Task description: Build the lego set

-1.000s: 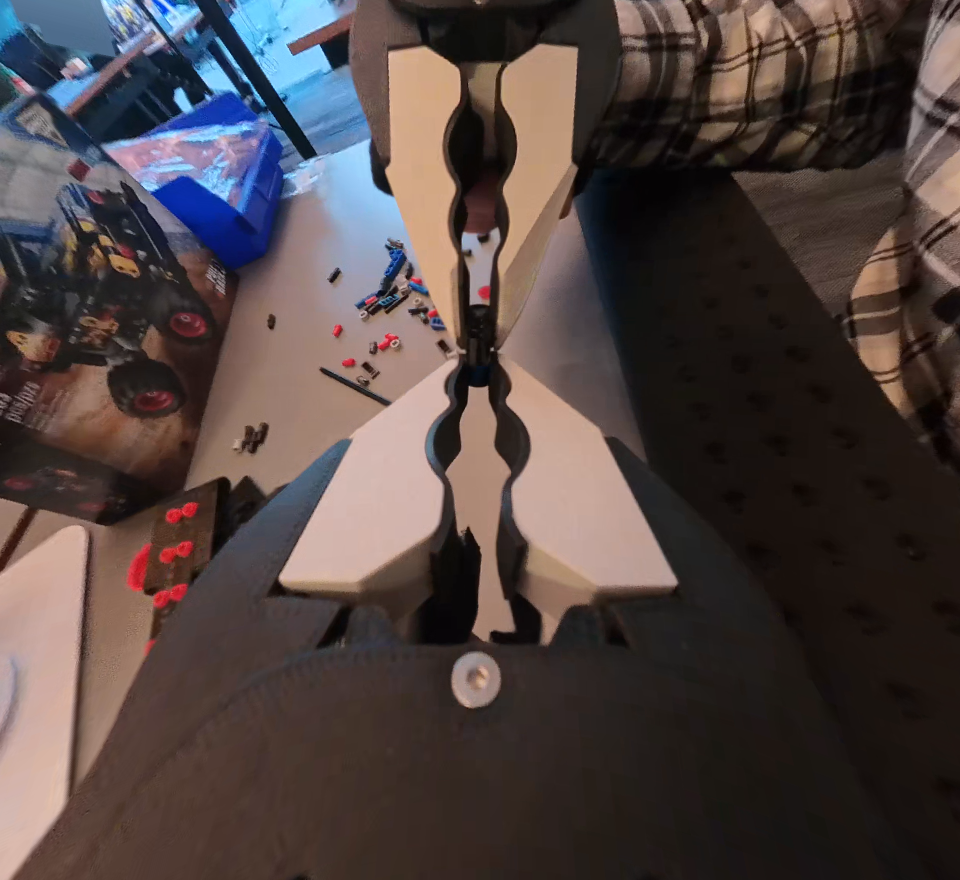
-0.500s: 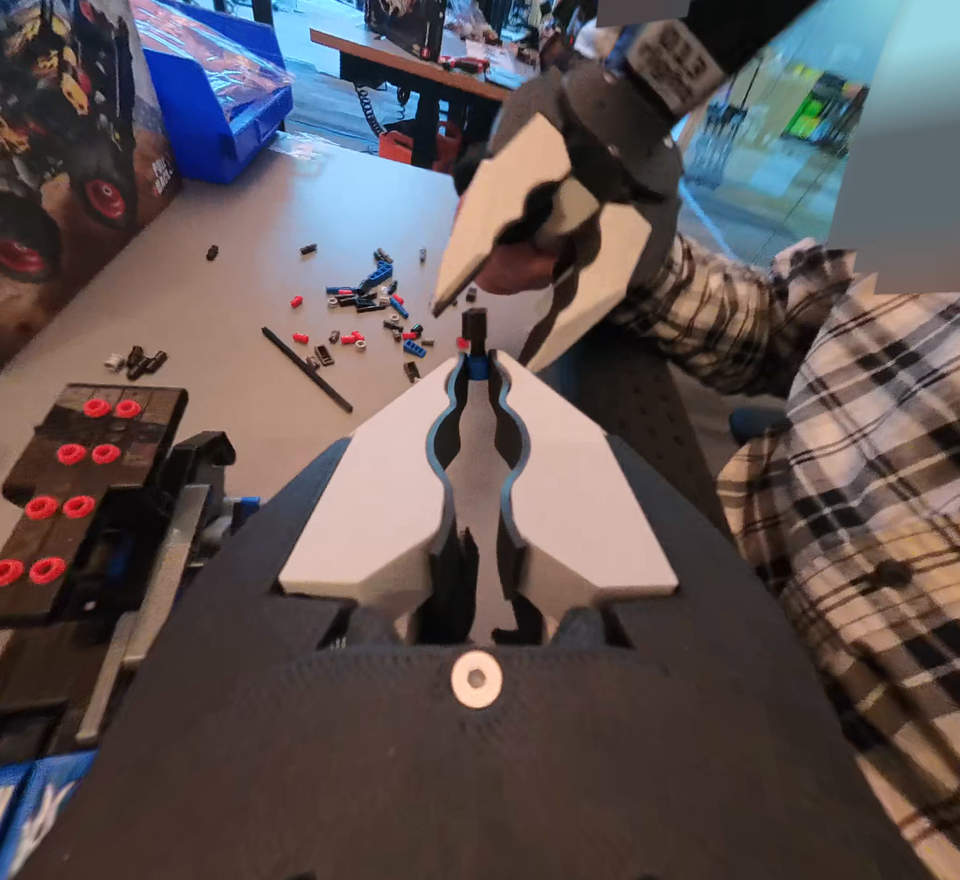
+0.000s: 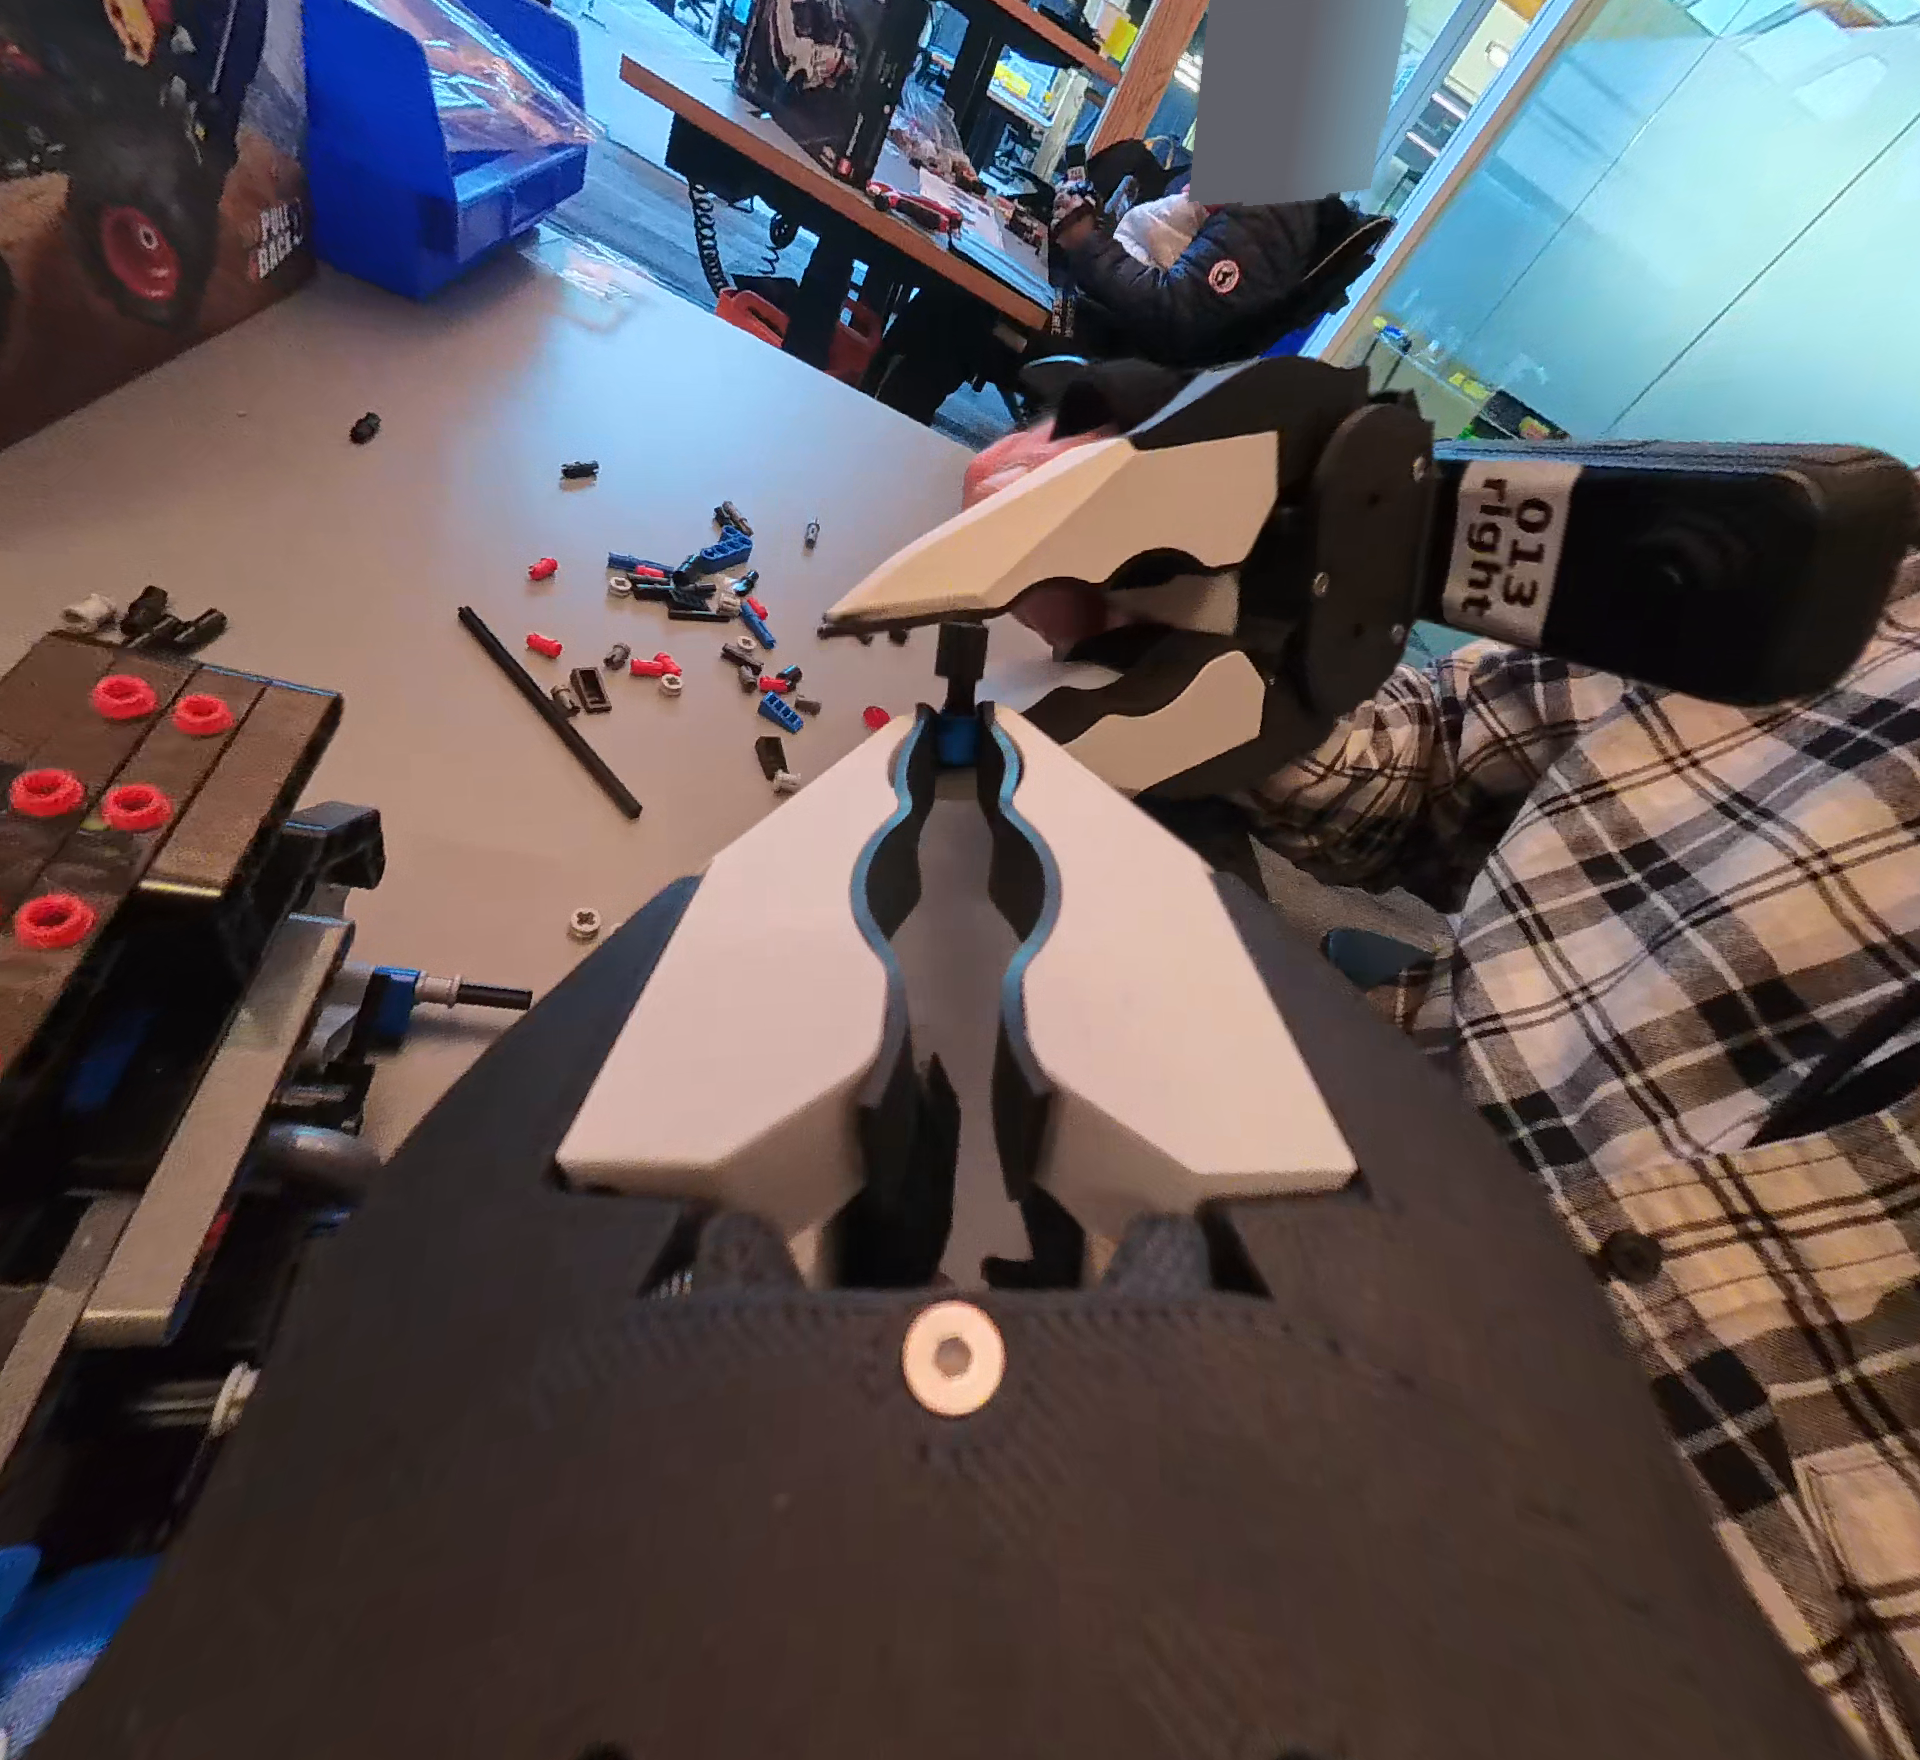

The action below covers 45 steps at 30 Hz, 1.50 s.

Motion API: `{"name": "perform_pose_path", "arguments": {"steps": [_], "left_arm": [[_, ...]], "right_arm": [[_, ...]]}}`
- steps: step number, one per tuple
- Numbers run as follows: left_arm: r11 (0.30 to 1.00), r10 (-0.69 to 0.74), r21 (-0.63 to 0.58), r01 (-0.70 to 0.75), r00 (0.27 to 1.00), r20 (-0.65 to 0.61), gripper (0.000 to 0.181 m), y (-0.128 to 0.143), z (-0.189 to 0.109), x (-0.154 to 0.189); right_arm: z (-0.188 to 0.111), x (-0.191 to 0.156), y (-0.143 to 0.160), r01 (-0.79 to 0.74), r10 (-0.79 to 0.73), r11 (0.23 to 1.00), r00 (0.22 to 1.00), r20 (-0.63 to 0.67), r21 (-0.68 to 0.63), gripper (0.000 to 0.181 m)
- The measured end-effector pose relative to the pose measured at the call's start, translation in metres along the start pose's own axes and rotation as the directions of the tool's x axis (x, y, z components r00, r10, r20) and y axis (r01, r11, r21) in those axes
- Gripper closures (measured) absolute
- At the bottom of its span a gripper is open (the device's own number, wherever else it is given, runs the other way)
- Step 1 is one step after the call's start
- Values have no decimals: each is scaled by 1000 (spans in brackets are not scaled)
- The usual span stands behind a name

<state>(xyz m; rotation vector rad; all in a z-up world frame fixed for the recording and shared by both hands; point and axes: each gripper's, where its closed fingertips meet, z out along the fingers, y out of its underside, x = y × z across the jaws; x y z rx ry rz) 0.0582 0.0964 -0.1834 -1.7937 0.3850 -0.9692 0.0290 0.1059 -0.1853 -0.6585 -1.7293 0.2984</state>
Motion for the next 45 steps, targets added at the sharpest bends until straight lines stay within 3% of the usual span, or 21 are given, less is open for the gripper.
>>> {"name": "perform_pose_path", "arguments": {"steps": [19, 22, 28, 33, 35, 40, 45], "left_arm": [[984, -144, 113, 141, 989, 19, 176, -11, -3, -10], [985, -133, 117, 130, 991, 17, 176, -12, -3, -9], [977, -158, 148, 156, 987, -1, 176, -17, -5, -8], [975, -177, 140, 174, 984, 7, 176, -13, -4, -12], [970, -179, 170, 174, 984, 15, 176, -18, -6, -13], [965, -180, 195, 176, 984, 5, 176, -22, -10, -13], [968, -160, 198, 155, 987, 10, 176, -22, -7, -11]], "right_arm": [[9, 10, 5, 39, -49, 996, 991, -126, -83, 159], [9, 11, 2, -31, 28, 999, 996, -89, -31, 157], [4, 17, 0, 15, -19, 999, 990, -141, -28, 157], [4, 12, 5, 59, -68, 996, 991, -119, -71, 163], [3, 15, 6, 84, -98, 992, 985, -145, -99, 173], [4, 18, 3, 112, -132, 987, 974, -182, -118, 174], [6, 19, 0, 42, -55, 996, 984, -172, -79, 159]]}}
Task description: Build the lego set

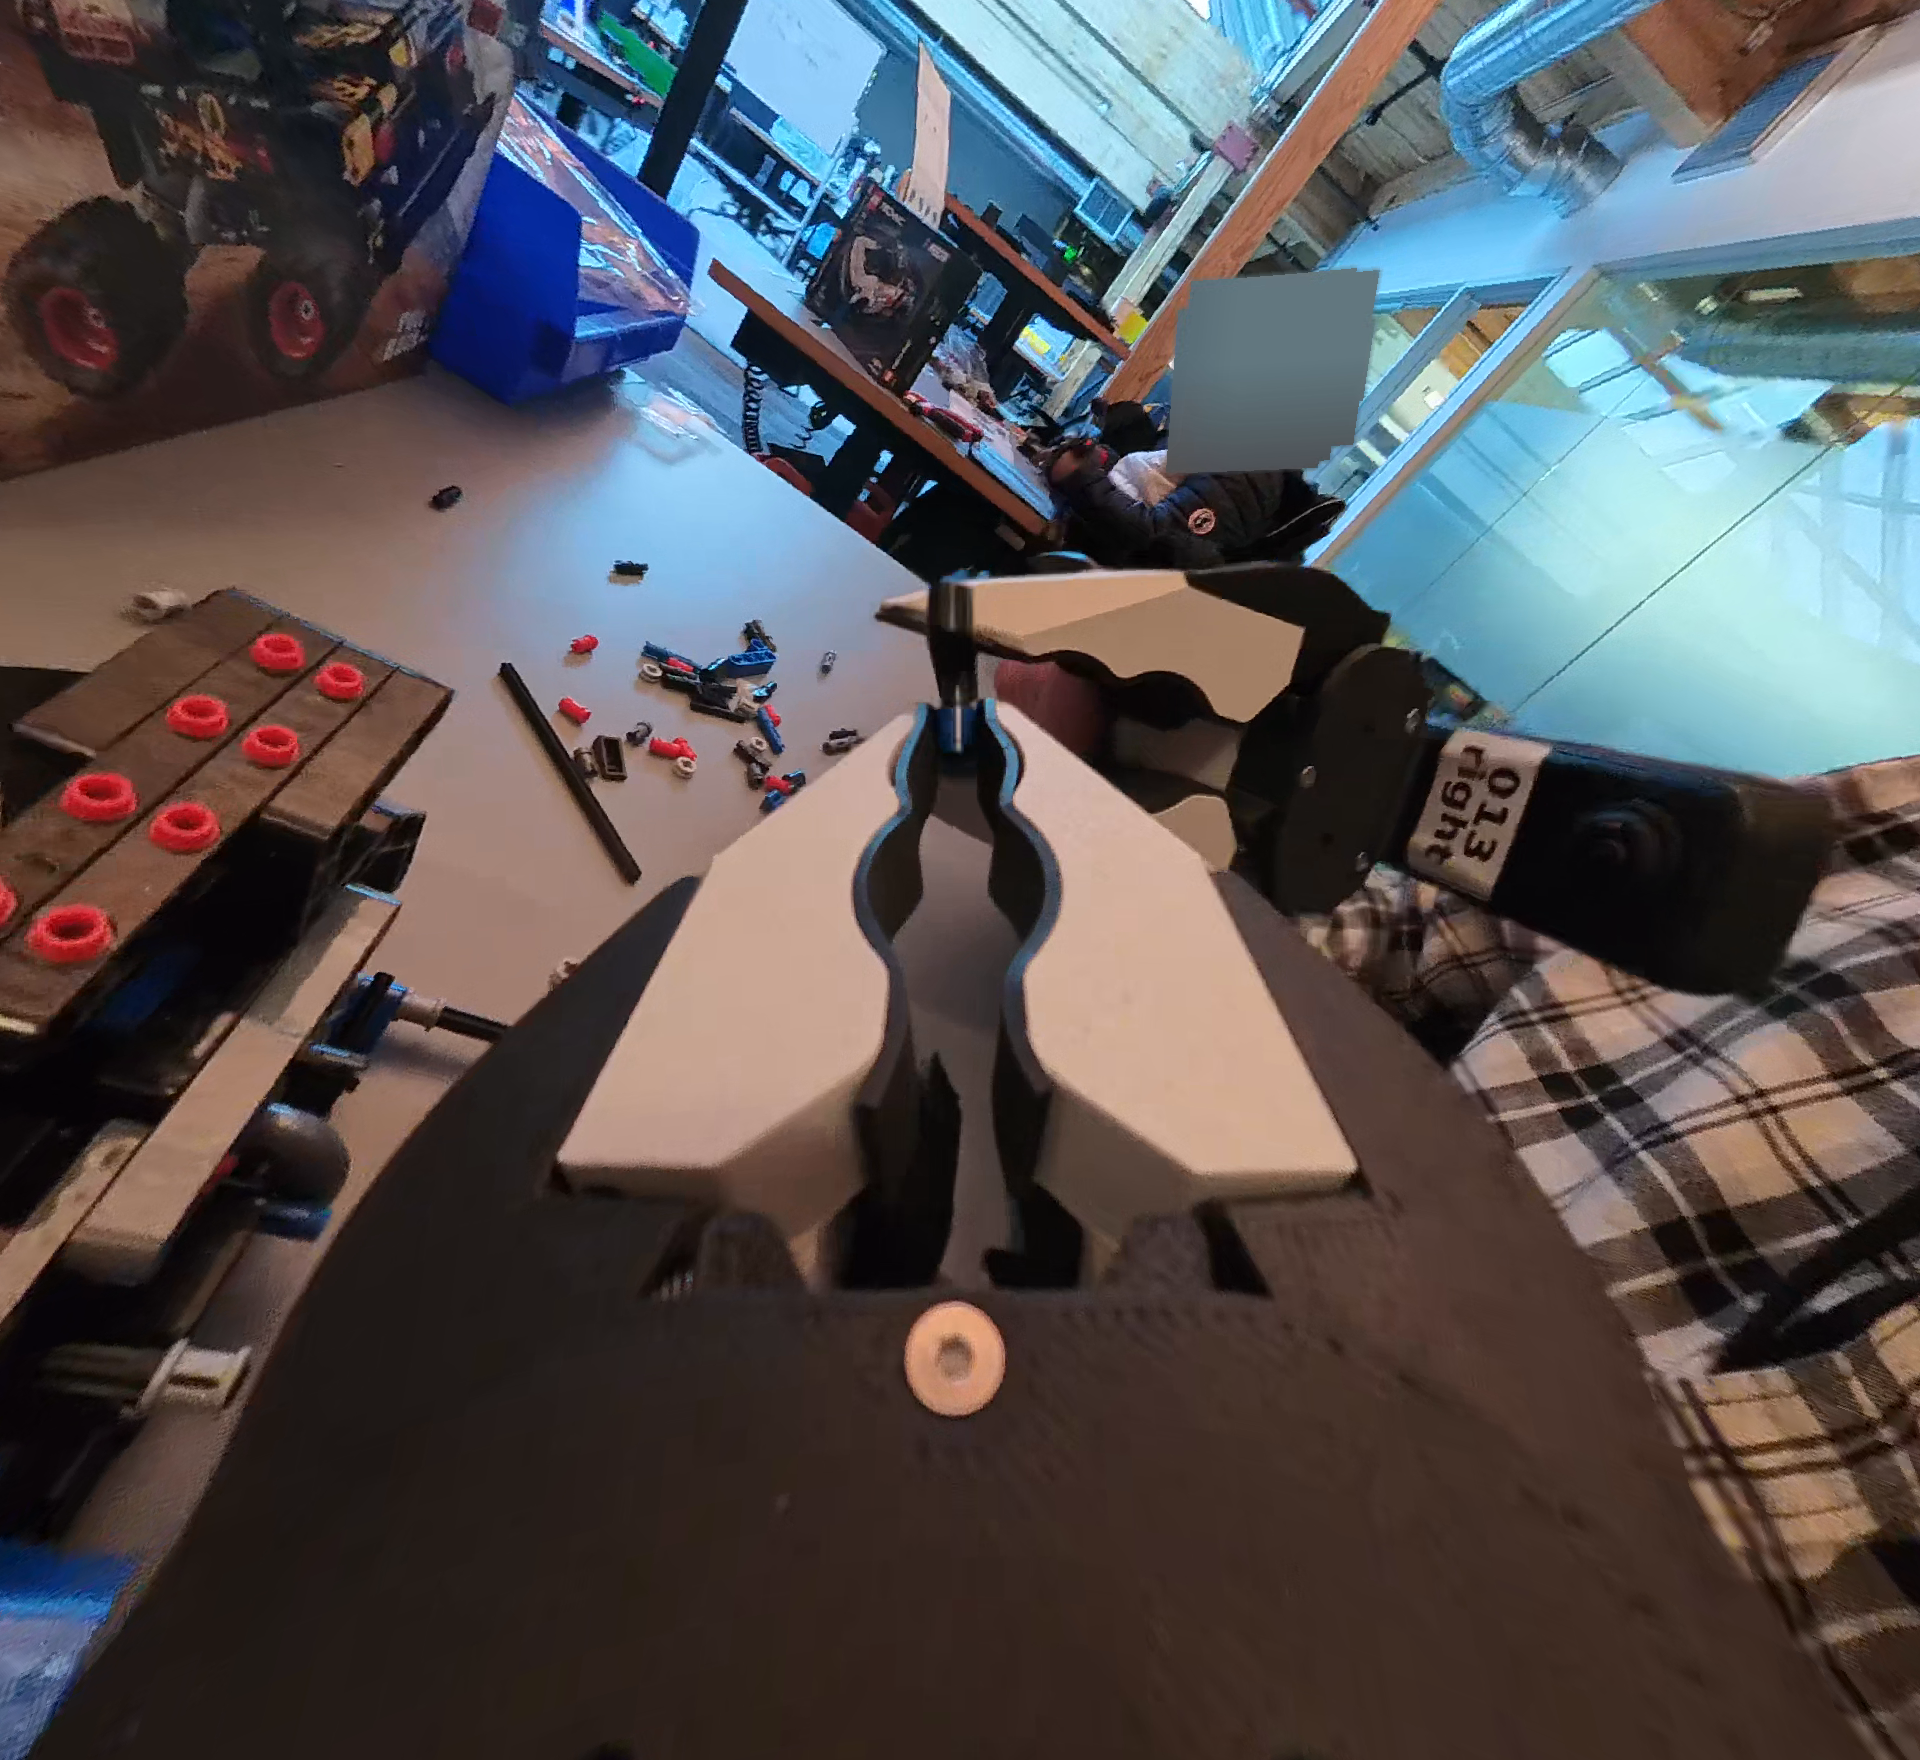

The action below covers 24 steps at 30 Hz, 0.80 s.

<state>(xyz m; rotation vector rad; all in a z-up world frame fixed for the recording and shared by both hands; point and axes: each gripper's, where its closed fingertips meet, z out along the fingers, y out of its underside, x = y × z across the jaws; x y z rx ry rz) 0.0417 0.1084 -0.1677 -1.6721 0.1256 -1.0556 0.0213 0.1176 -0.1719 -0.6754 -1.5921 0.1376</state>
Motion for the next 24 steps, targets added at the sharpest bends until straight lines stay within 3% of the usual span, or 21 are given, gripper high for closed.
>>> {"name": "perform_pose_path", "arguments": {"steps": [2, 9, 16, 19, 22, 24], "left_arm": [[1000, 20, -13, -20, 1000, 14, 176, 2, 2, 0], [998, 21, -53, -19, 999, 37, 176, 11, 3, -6], [1000, -2, -27, 4, 999, 46, 176, 7, 4, -7], [998, 24, -65, -23, 1000, 18, 176, 11, 3, -7], [983, 151, -117, -141, 986, 76, 155, 12, -2, -11], [978, 167, -135, -156, 984, 69, 169, 15, -5, -11]], "right_arm": [[0, -3, -1, -14, 14, 1000, 1000, 22, 10, 154], [1, -10, 4, 28, -27, 999, 999, 46, -27, 160], [3, -7, 5, 73, -74, 995, 997, -12, -72, 162], [2, -12, 6, 68, -67, 997, 997, 39, -30, 160], [0, -25, 7, 155, -155, 988, 983, 94, 4, 160], [-1, -26, 11, 154, -153, 988, 982, 108, 4, 160]]}}
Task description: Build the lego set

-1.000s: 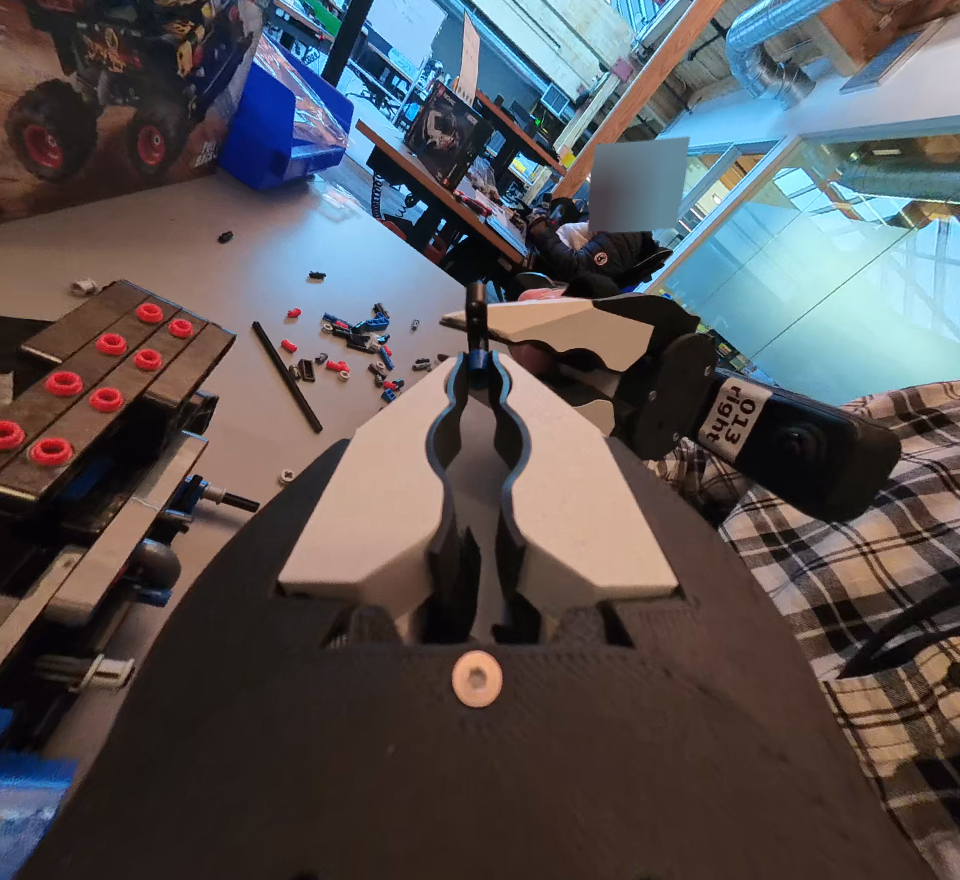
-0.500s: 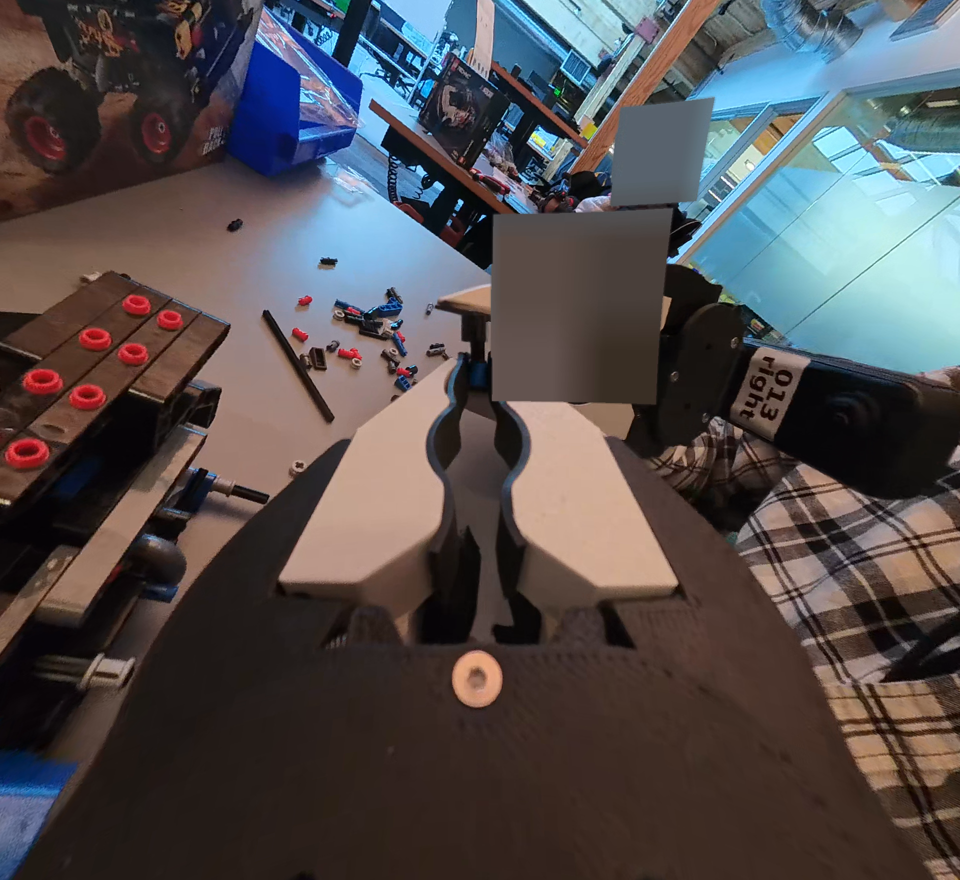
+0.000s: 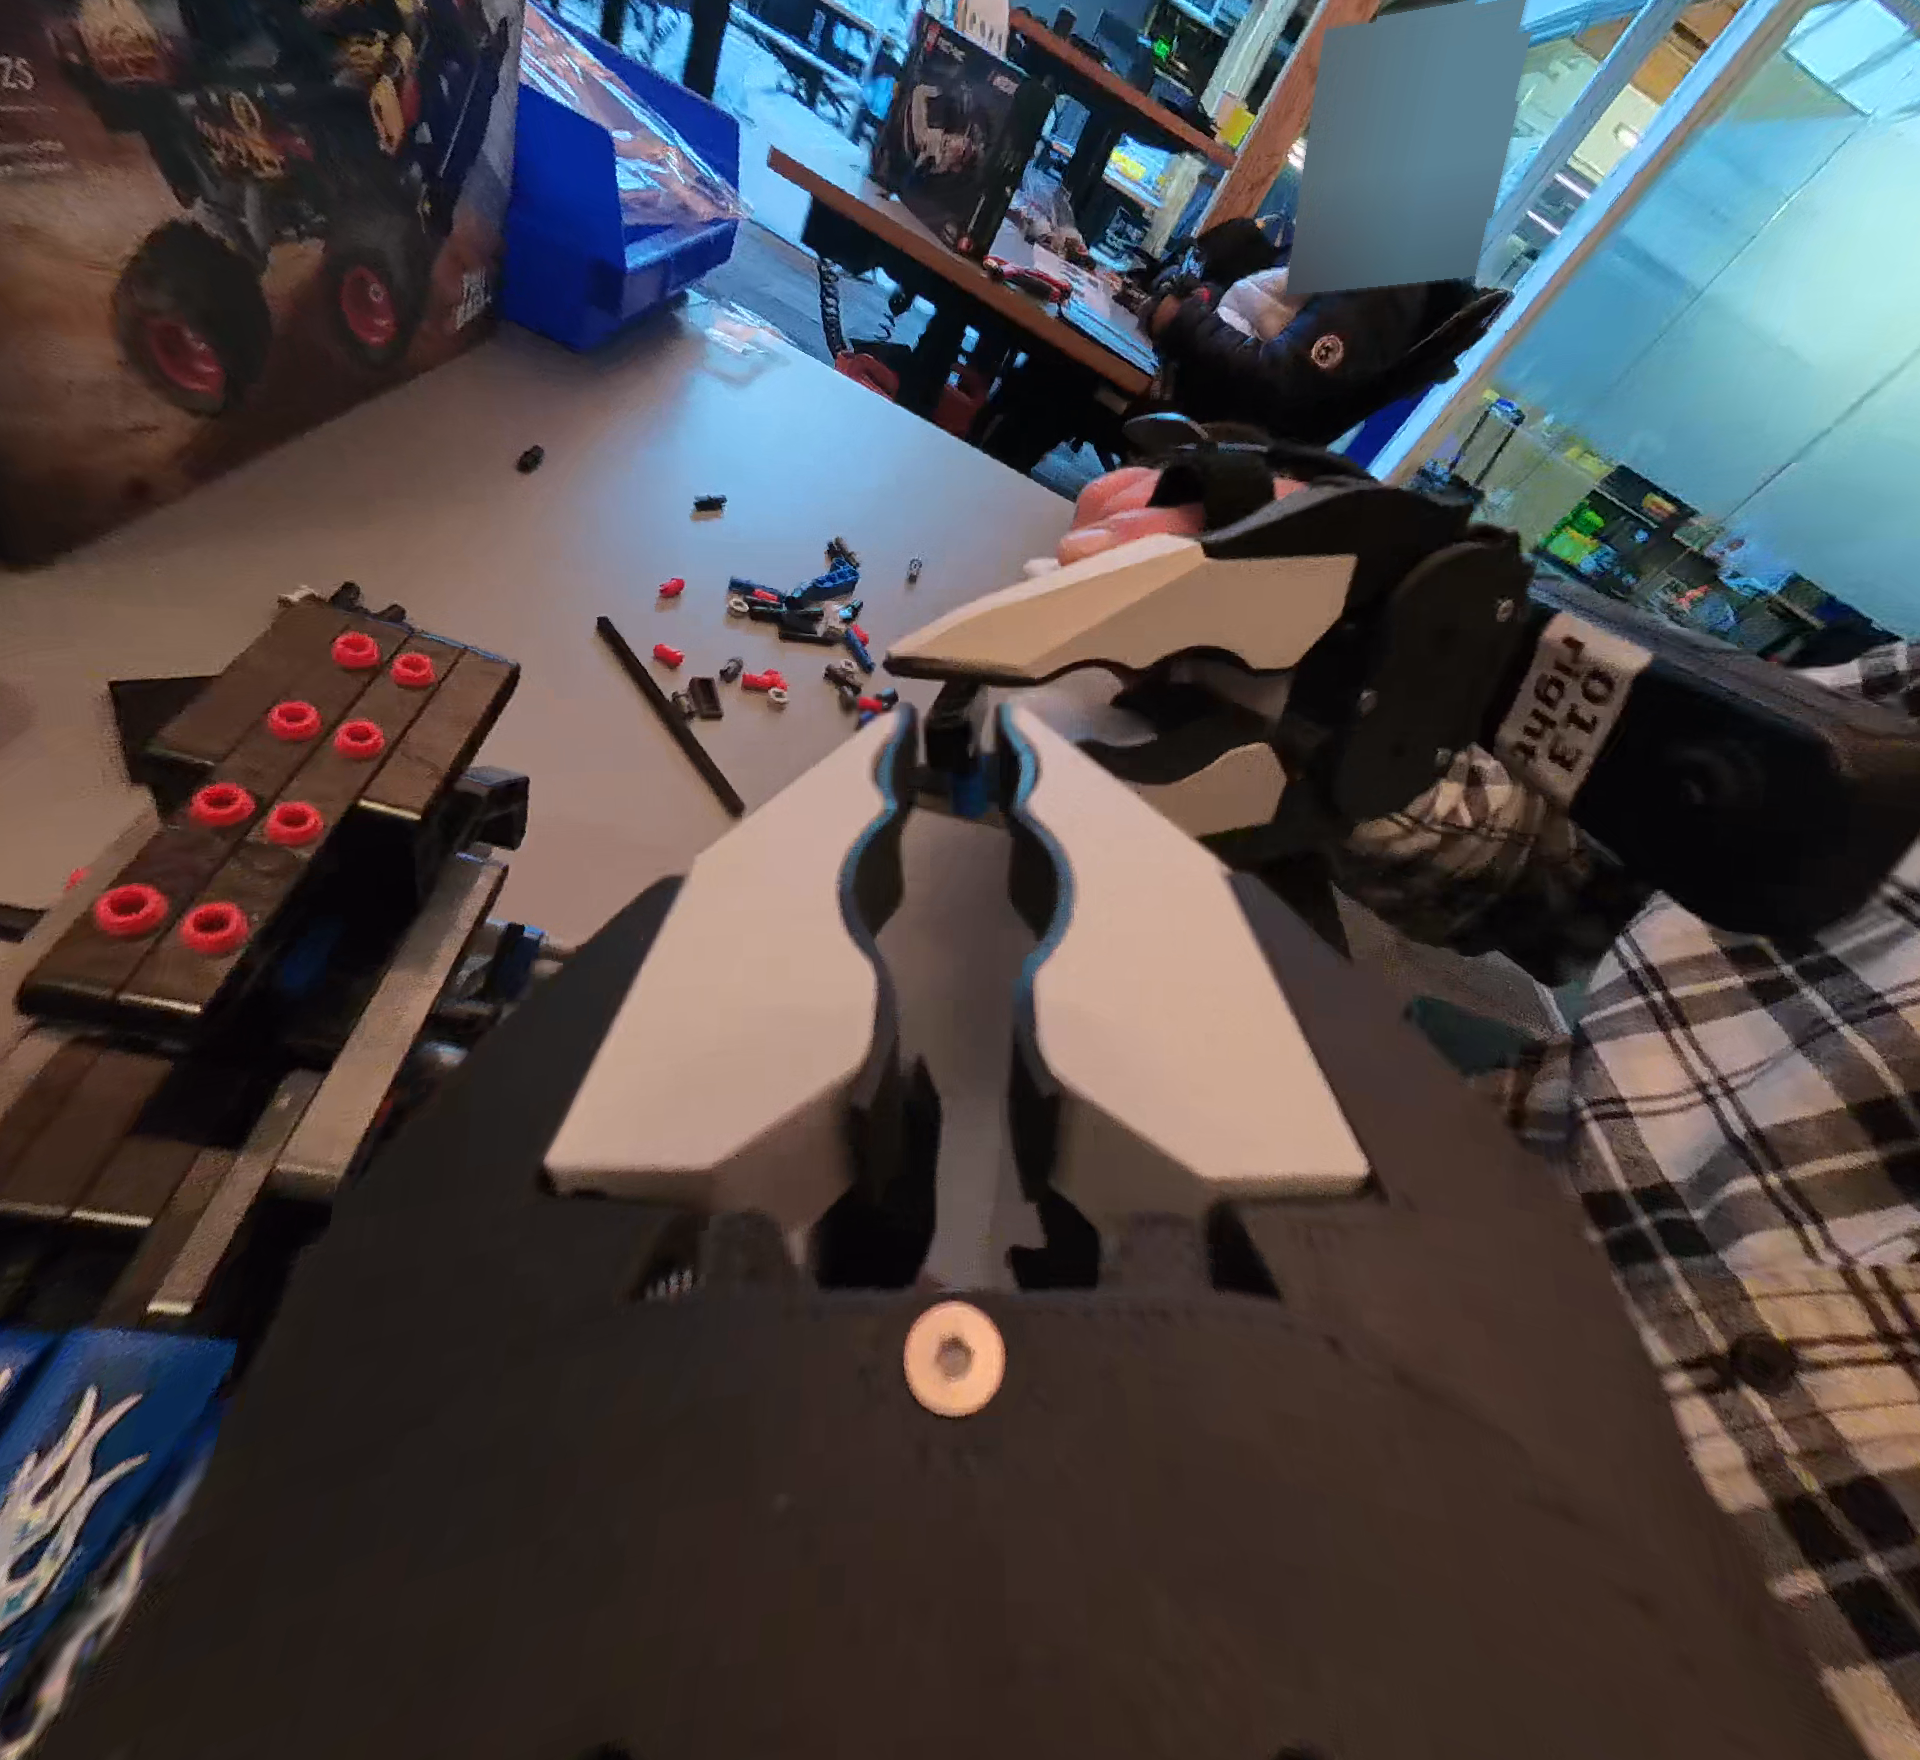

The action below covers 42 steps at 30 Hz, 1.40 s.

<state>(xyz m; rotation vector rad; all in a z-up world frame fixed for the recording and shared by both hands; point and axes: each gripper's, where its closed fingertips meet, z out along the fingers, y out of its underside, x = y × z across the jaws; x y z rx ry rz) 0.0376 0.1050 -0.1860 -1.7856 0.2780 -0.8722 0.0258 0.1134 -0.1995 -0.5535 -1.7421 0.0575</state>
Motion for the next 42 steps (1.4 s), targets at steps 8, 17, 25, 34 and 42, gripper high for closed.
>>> {"name": "perform_pose_path", "arguments": {"steps": [8, 17, 25, 34, 42], "left_arm": [[986, 90, -146, -84, 995, 31, 175, 28, 8, -6], [916, 287, -295, -272, 958, 7, 175, 63, 19, -5], [816, 406, -452, -361, 914, 3, 175, 90, 8, -14], [737, 471, -541, -405, 882, -18, 175, 107, 1, -15], [723, 470, -569, -391, 882, -9, 174, 111, -1, -17]], "right_arm": [[-5, -37, 11, -146, 129, 988, 956, 265, 45, 147], [-18, -61, 18, -523, 447, 852, 687, 572, -37, 173], [-13, -79, 13, -424, 374, 903, 697, 612, -69, 174], [-13, -91, 7, -338, 302, 939, 729, 614, -60, 175], [-12, -92, 6, -336, 303, 939, 720, 624, -68, 175]]}}
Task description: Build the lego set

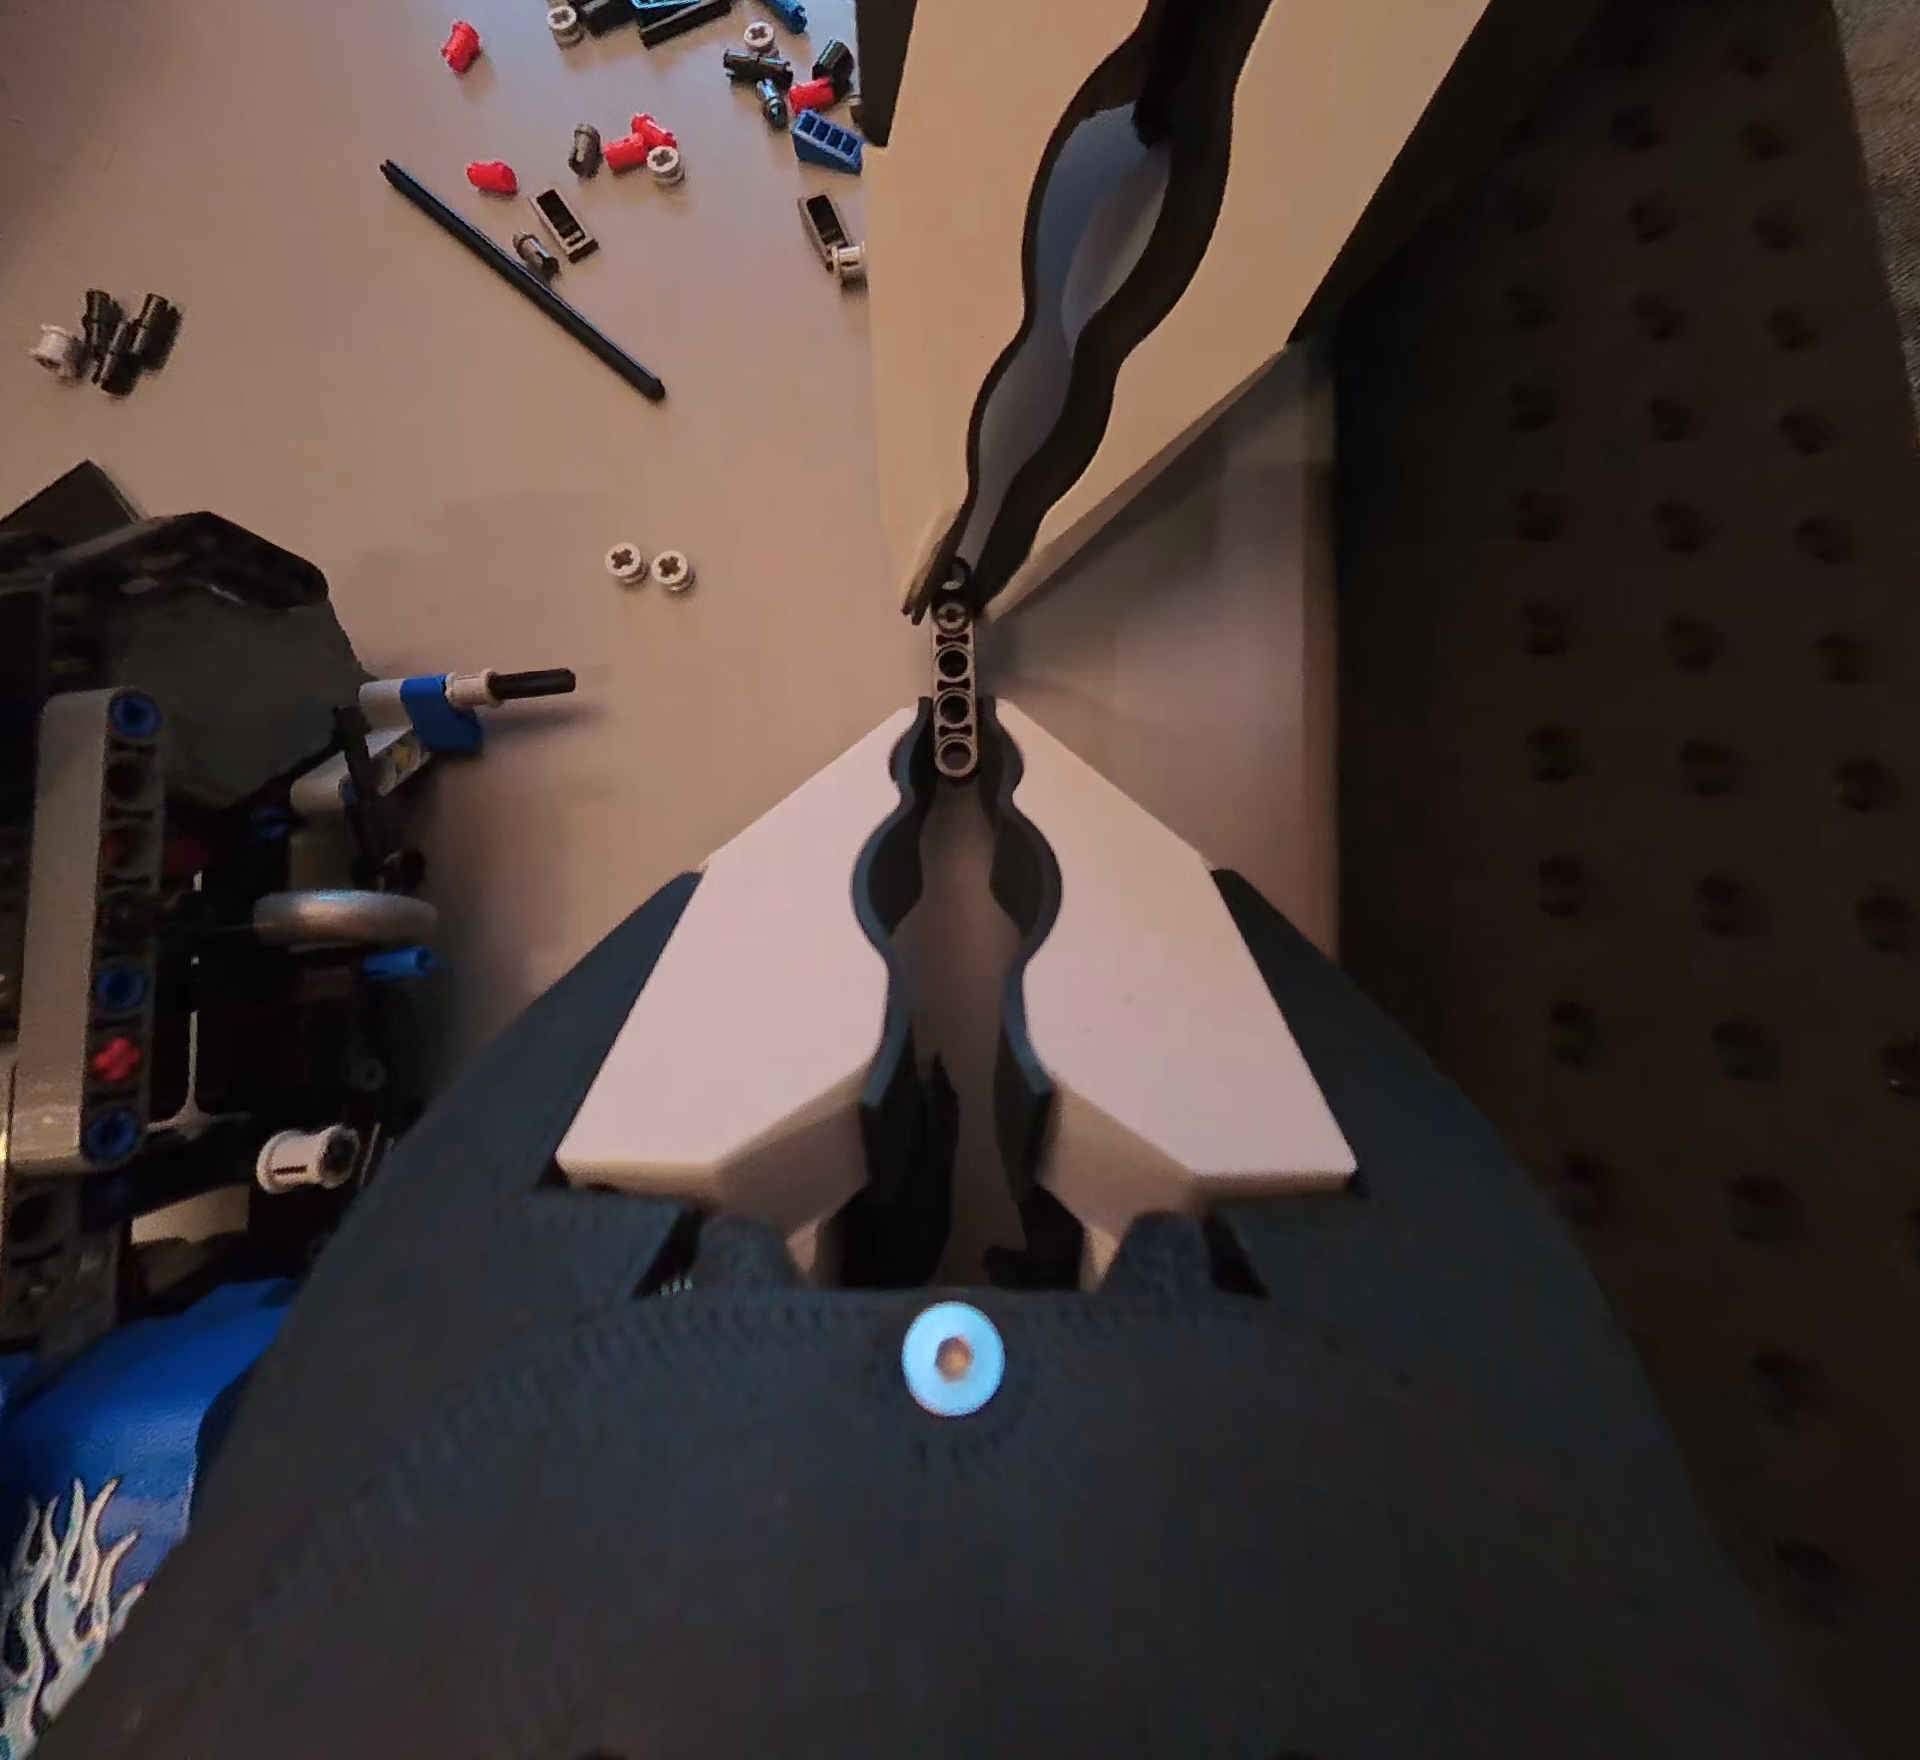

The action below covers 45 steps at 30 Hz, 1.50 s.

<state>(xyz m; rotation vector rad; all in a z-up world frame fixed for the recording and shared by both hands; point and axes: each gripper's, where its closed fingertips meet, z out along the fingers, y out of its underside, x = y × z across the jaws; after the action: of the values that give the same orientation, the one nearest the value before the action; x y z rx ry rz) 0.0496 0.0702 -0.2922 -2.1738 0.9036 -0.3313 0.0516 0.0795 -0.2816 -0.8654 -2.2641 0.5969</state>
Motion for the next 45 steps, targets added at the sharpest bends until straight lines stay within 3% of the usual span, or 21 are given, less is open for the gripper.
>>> {"name": "perform_pose_path", "arguments": {"steps": [24, 29, 30, 32, 45], "left_arm": [[1000, -19, -4, 19, 999, 29, 174, 3, 3, 0], [999, -36, 26, 35, 999, 20, 173, -1, 1, -1], [998, -40, 55, 38, 999, 29, 164, -7, -2, -2], [996, -23, 86, 21, 999, 28, 173, -13, -8, -1], [1000, 14, -21, -13, 1000, 20, 175, 9, -6, 0]], "right_arm": [[5, -3, 3, 17, 2, 997, 970, 244, -77, 176], [5, -2, 4, 1, 12, 998, 976, 217, -59, 175], [6, -4, 5, 2, 13, 998, 975, 220, -68, 175], [8, -6, 6, -7, 22, 998, 973, 228, -69, 175], [6, -6, -1, 13, 9, 996, 969, 247, -87, 176]]}}
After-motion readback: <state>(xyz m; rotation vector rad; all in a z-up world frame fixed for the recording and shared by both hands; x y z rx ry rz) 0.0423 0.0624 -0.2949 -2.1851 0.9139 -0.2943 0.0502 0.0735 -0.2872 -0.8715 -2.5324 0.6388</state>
